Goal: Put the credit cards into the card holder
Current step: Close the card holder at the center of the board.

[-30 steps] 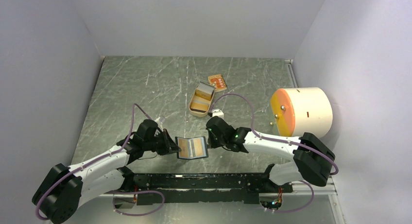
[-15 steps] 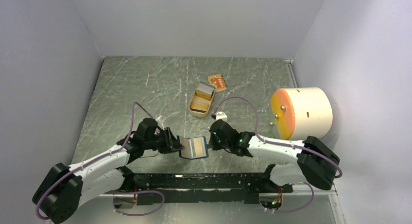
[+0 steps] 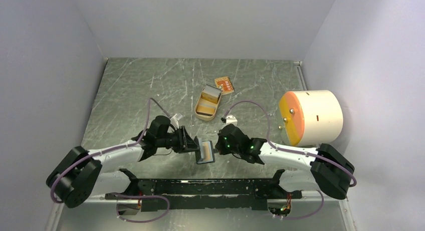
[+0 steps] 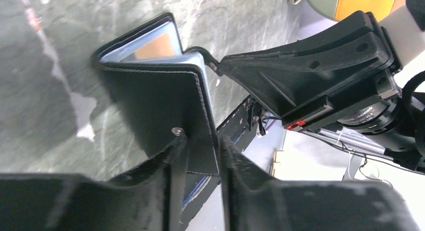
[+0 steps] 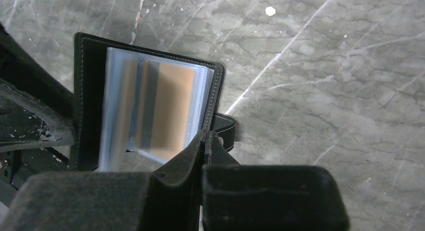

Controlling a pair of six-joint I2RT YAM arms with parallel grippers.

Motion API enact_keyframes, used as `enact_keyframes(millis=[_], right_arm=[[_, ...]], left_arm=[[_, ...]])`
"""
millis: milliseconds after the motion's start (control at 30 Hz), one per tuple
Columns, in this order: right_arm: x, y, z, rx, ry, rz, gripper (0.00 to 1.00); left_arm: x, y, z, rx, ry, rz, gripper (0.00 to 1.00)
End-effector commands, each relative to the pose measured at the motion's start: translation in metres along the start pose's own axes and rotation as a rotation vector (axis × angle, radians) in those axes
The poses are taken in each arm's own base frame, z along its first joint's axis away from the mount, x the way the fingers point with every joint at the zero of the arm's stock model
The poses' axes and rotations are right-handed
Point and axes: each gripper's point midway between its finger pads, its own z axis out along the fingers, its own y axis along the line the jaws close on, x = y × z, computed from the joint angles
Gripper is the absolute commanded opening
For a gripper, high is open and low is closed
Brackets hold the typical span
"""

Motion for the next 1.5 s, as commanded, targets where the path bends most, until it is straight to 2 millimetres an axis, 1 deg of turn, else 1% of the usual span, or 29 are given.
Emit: enact_keyframes(millis=[0,100,167,367,433,467,533,700,867,967,1067,1333,1467], right_arm=[[-0.005,-0.01,-0.003,0.01,-0.053,0.037,0.0],[-0.004,-0.013,-0.005,0.005,-0.066,0.045,0.0],[-0.007,-0.011,-0.006,-0.008,-0.071,0.048,0.0],[-0.005,-0.001,-0.007,-0.063,-0.057,0.063,0.0],[-0.006,0.002,-0.008,-0.077,-0.059,0.059,0.0],[-0.007,0.002,-0.009,-0.081,-0.064,0.062,0.0],[-0.009,0.003,-0.009,-0.085,-0.07,0.066,0.0],[-0.006,0.007,-0.008,-0.101,-0.048,0.069,0.0],[-0.01,0.013,-0.011,-0.123,-0.052,0.077,0.0],[-0.017,0.017,-0.014,-0.13,-0.067,0.08,0.0],[-0.019,0.019,-0.014,-0.135,-0.068,0.076,0.0],[-0.01,0.024,-0.005,-0.16,-0.031,0.085,0.0],[-0.005,0.024,0.001,-0.154,-0.006,0.082,0.0]], left_arm=[[-0.008,-0.033,0.014,0.097,0.021,0.07,0.4],[-0.01,-0.03,0.023,0.073,0.044,0.077,0.38],[-0.012,-0.026,0.026,0.045,0.044,0.079,0.35],[-0.024,-0.011,0.025,-0.079,-0.008,0.097,0.3],[-0.026,-0.003,0.024,-0.128,-0.014,0.091,0.29],[-0.028,-0.001,0.024,-0.141,-0.02,0.096,0.27],[-0.028,0.005,0.025,-0.166,-0.021,0.094,0.22],[-0.027,0.022,0.029,-0.235,0.001,0.101,0.2],[-0.023,0.024,0.039,-0.219,0.043,0.102,0.21],[-0.021,0.029,0.045,-0.221,0.062,0.096,0.21],[-0.018,0.033,0.05,-0.216,0.081,0.093,0.21],[-0.013,0.031,0.054,-0.195,0.099,0.091,0.21],[-0.01,0.034,0.055,-0.193,0.106,0.085,0.21]])
